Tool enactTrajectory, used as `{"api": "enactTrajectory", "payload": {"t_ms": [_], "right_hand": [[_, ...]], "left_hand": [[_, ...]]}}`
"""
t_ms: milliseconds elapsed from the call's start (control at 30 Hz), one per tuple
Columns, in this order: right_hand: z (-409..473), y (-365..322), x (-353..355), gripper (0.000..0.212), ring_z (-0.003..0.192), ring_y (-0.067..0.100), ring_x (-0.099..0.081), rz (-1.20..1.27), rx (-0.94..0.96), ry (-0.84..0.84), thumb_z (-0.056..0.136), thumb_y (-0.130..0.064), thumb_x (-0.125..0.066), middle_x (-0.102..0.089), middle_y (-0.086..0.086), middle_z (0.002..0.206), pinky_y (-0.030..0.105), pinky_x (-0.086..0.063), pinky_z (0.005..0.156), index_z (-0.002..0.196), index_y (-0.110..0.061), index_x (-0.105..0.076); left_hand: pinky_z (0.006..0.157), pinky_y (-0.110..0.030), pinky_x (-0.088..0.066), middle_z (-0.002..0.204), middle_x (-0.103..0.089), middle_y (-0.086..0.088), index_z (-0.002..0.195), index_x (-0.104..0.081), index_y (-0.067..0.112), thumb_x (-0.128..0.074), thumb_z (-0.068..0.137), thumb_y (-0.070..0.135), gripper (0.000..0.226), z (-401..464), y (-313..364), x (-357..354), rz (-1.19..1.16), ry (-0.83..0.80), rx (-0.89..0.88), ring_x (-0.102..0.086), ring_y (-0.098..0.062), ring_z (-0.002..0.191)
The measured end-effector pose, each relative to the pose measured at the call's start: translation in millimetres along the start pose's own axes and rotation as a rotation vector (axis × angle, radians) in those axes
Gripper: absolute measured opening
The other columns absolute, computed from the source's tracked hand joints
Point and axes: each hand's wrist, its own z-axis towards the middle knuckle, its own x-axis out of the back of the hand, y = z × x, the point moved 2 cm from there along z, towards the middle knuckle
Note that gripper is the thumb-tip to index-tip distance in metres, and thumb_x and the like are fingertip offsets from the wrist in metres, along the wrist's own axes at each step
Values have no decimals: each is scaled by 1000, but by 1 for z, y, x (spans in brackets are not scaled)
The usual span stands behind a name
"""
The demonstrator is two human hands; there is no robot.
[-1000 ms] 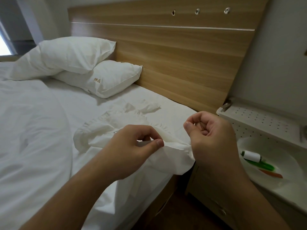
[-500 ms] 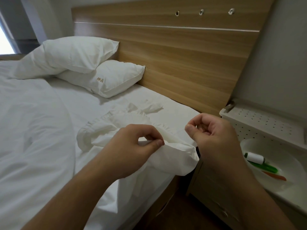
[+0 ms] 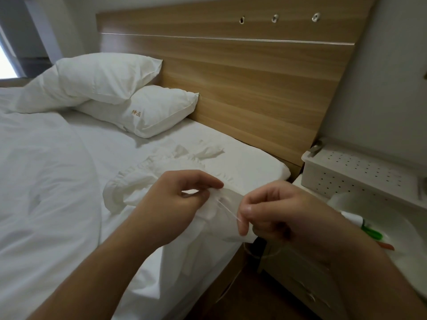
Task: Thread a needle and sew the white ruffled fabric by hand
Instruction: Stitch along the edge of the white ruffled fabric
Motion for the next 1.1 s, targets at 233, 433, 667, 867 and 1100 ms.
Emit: {"api": "enactTrajectory", "payload": {"t_ms": [233, 433, 667, 867, 1100], "right_hand": [[7, 2, 4, 12, 44, 14, -36, -69, 146, 650, 100, -20, -65, -44, -4, 48, 29, -32, 46, 105, -27, -73], [27, 14, -22, 12, 73, -1, -69, -282, 105, 486, 97, -34, -68, -71, -16, 70, 12, -47, 59, 99, -26, -77], [29, 18, -16, 15, 64, -3, -63, -235, 110, 537, 97, -25, -70, -63, -14, 59, 9, -45, 55, 84, -18, -75], [25, 17, -19, 5, 48, 4, -50, -265, 213, 647, 97, -23, -70, -54, -3, 52, 14, -41, 48, 97, -27, -66], [20, 12, -24, 10, 44, 8, -40, -332, 357, 584, 89, -30, -79, -49, -4, 49, 23, -35, 45, 83, -24, -73]], "left_hand": [[88, -21, -56, 103, -79, 21, 104, -83, 36, -63, 102, 4, 38, -2, 5, 0, -4, -23, 3, -75, 1, 96], [88, -47, -63, 98, -82, 9, 108, -80, 35, -71, 100, 11, 28, -2, 3, 0, -28, -73, -29, -78, -14, 92], [81, -39, -59, 82, -79, 7, 86, -82, 27, -74, 98, 24, 15, 4, -5, 0, 67, -111, 6, -74, -9, 80], [86, -49, -60, 84, -79, -1, 87, -81, 25, -73, 99, 30, 15, 2, -5, 5, -58, -140, 80, -75, -22, 82], [90, -53, -61, 87, -79, -4, 90, -82, 21, -69, 102, 22, 17, -2, 3, 5, -78, -148, 81, -76, -27, 89]]}}
